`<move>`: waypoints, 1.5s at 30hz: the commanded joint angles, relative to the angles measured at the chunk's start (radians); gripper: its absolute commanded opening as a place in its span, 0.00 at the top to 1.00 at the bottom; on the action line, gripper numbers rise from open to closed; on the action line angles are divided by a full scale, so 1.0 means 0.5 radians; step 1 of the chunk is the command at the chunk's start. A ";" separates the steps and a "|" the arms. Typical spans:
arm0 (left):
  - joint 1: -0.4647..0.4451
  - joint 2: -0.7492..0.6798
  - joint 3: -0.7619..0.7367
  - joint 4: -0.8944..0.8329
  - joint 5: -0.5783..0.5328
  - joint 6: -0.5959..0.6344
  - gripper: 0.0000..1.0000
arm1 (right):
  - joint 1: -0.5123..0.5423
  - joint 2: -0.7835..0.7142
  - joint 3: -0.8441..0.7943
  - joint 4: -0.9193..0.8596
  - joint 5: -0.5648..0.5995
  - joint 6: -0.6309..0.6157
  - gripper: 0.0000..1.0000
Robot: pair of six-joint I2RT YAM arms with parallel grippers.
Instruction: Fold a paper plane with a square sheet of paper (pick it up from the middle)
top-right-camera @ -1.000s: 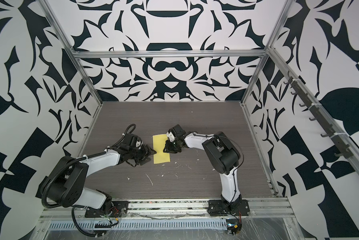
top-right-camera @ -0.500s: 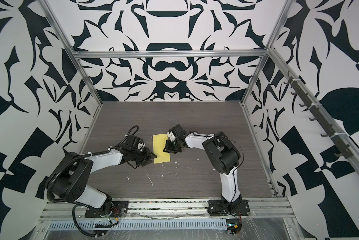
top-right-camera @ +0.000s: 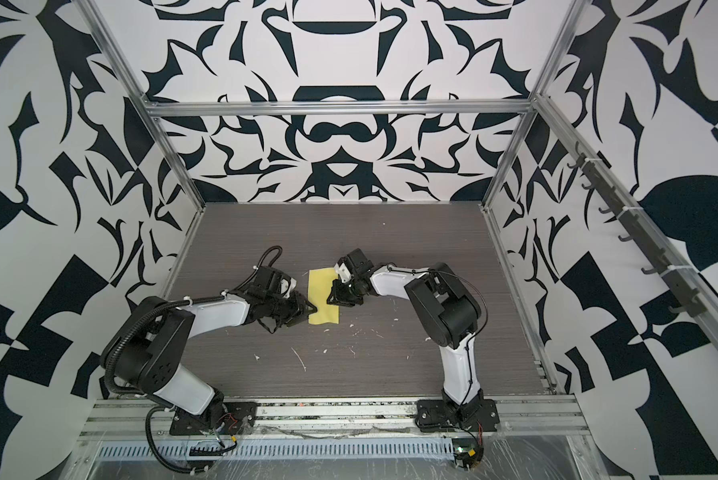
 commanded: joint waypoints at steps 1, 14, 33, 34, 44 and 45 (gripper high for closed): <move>0.023 0.019 -0.027 0.124 0.000 0.058 0.59 | -0.008 0.012 -0.013 0.005 -0.001 0.005 0.75; 0.045 0.120 -0.005 0.142 0.032 0.037 0.65 | -0.010 0.024 -0.006 -0.013 -0.001 -0.015 0.75; 0.172 0.396 0.219 0.140 0.129 0.030 0.85 | -0.058 0.043 0.036 -0.181 -0.079 -0.680 0.77; 0.171 0.407 0.224 0.142 0.133 0.027 0.86 | -0.058 0.048 0.041 -0.188 -0.080 -0.693 0.77; 0.170 0.360 0.213 0.110 0.141 -0.068 1.00 | -0.058 -0.142 0.042 -0.146 0.008 -0.679 0.72; 0.169 0.331 0.203 0.099 0.129 -0.110 1.00 | -0.058 -0.204 0.002 -0.106 0.038 -0.658 0.70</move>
